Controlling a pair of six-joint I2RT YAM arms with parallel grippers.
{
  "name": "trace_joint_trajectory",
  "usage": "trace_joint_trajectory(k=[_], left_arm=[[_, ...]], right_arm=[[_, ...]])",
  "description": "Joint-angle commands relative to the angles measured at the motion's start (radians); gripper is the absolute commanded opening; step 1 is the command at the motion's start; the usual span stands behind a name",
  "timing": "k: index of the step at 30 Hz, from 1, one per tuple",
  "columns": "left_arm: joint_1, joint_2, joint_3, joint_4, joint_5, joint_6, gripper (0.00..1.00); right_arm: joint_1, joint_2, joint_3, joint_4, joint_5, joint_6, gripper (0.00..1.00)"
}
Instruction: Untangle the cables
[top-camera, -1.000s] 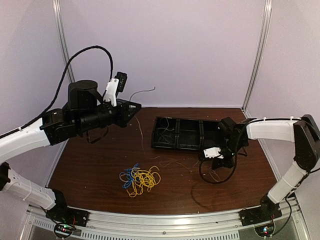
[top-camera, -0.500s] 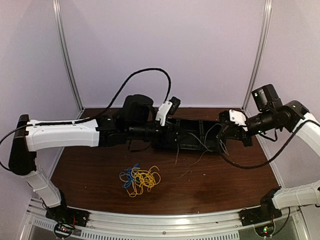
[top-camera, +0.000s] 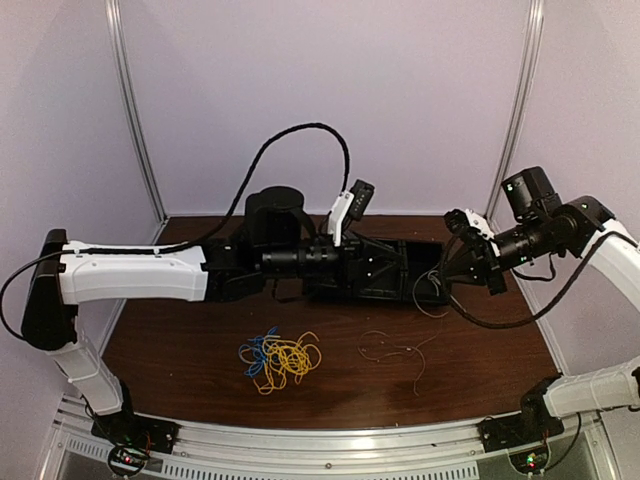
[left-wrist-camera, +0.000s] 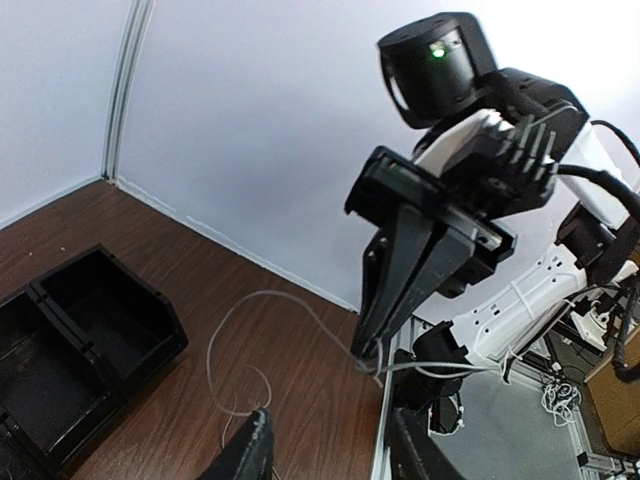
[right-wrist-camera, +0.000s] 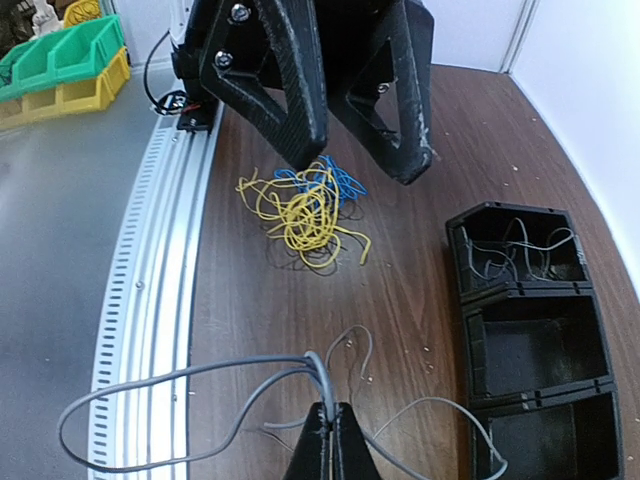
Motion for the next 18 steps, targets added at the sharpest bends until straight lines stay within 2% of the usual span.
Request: trace_joint_trajectory(k=[1, 5, 11, 18], left_arm=[[0.001, 0.040, 0.008, 0.153, 0.104, 0.042, 0.40], [0.000, 0.065, 0.024, 0.158, 0.127, 0.055, 0.44], [0.001, 0.103, 0.067, 0.100, 0.156, 0.077, 0.39], [0.001, 0.123, 0.071, 0.094, 0.174, 0.065, 0.43]], right_arm=[[-0.005, 0.062, 0.020, 0.000, -0.184, 0.034, 0.00], [-0.006, 0.114, 0.033, 0.006, -0.228, 0.037, 0.00], [-0.007, 0.142, 0.038, 0.040, -0.246, 0.072, 0.00], [-0.007, 0.142, 0.036, 0.049, -0.261, 0.089, 0.00]])
